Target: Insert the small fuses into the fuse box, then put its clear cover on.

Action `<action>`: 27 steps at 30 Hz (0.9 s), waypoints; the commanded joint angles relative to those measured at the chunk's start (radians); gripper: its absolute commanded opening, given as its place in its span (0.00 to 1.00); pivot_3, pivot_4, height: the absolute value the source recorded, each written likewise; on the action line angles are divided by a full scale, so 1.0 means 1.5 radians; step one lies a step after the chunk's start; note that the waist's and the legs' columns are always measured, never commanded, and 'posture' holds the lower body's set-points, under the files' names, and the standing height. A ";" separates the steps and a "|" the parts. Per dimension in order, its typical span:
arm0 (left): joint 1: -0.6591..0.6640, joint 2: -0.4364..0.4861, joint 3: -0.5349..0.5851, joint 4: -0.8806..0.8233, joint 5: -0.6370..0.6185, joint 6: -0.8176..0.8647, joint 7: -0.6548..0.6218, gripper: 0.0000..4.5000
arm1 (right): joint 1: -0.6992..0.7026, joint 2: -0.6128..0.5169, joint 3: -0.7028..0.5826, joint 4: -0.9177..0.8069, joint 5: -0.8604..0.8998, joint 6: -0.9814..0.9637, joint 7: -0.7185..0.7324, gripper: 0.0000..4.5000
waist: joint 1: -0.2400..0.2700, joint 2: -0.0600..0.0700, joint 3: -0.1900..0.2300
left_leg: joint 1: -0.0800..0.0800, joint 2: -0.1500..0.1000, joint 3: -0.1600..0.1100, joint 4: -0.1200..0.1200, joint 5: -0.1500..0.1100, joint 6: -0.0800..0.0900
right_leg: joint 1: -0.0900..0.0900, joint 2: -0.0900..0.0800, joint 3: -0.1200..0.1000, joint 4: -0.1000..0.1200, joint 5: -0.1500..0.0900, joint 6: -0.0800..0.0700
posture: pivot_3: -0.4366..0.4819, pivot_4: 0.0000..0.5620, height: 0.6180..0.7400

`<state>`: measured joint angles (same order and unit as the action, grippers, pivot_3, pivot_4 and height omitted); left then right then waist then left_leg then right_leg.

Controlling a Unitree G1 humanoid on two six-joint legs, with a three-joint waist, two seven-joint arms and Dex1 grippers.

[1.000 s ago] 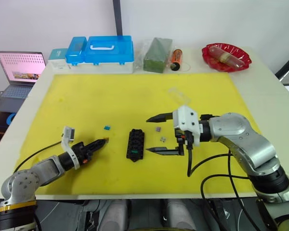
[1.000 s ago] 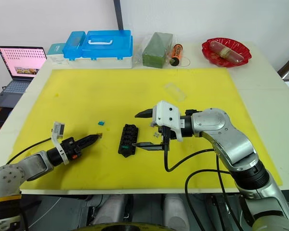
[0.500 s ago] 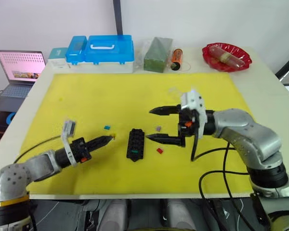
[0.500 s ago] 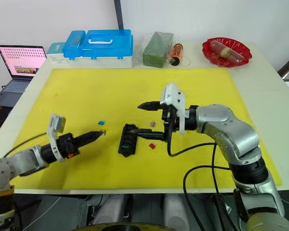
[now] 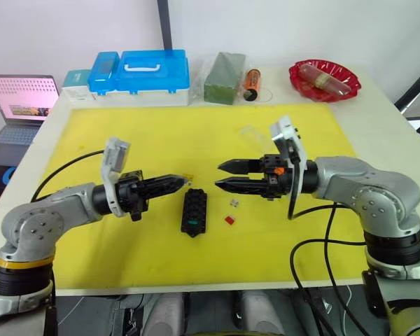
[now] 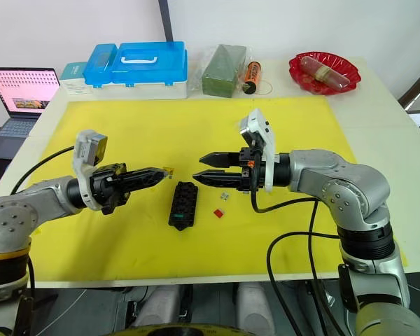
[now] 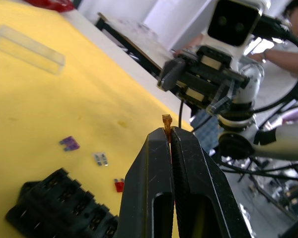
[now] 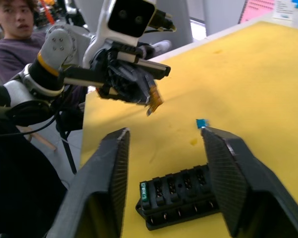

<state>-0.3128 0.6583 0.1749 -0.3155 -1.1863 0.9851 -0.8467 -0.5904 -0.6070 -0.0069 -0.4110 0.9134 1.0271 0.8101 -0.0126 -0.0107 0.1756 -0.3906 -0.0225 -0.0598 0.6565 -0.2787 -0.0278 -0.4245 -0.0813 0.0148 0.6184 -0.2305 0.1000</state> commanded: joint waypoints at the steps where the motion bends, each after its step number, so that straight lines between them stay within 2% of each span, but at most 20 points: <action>1: -0.009 -0.001 -0.009 -0.017 0.024 -0.034 -0.038 0.00 | -0.007 0.006 -0.023 -0.032 0.029 0.005 -0.024 0.45 | -0.001 0.000 0.000 | 0.000 0.000 0.000 0.000 0.000 0.000 | 0.000 0.000 0.000 0.000 0.000 0.000 | 0.48 0.27 1.00; 3: -0.012 -0.003 -0.013 -0.013 0.032 -0.043 -0.048 0.00 | -0.005 0.005 -0.025 -0.037 0.043 0.013 -0.034 0.31 | -0.001 0.000 0.000 | 0.000 0.000 0.000 -0.001 0.000 0.000 | 0.000 0.000 0.000 0.000 0.000 0.000 | 0.48 0.27 1.00; 11: -0.025 -0.011 -0.034 -0.012 0.062 -0.065 -0.076 0.00 | -0.008 0.009 -0.034 -0.044 0.099 0.039 -0.075 0.31 | -0.001 0.000 0.000 | 0.000 0.000 0.000 -0.001 0.000 0.000 | 0.000 0.000 0.000 0.000 0.001 0.001 | 0.48 0.27 1.00; 27: -0.050 -0.038 -0.045 -0.007 0.073 -0.067 -0.078 0.00 | 0.002 0.015 -0.035 -0.032 0.162 0.050 -0.127 0.31 | -0.001 0.000 0.000 | 0.000 0.000 0.000 -0.001 0.000 0.000 | 0.000 0.001 0.000 0.000 0.001 0.002 | 0.48 0.27 1.00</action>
<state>-0.3679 0.6052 0.1019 -0.3151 -1.0773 0.9012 -0.9580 -0.5852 -0.5881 -0.0288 -0.4452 1.1289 1.1071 0.6246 -0.0139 -0.0108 0.1756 -0.3903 -0.0222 -0.0600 0.6547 -0.2786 -0.0276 -0.4248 -0.0802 0.0145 0.6185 -0.2287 0.1033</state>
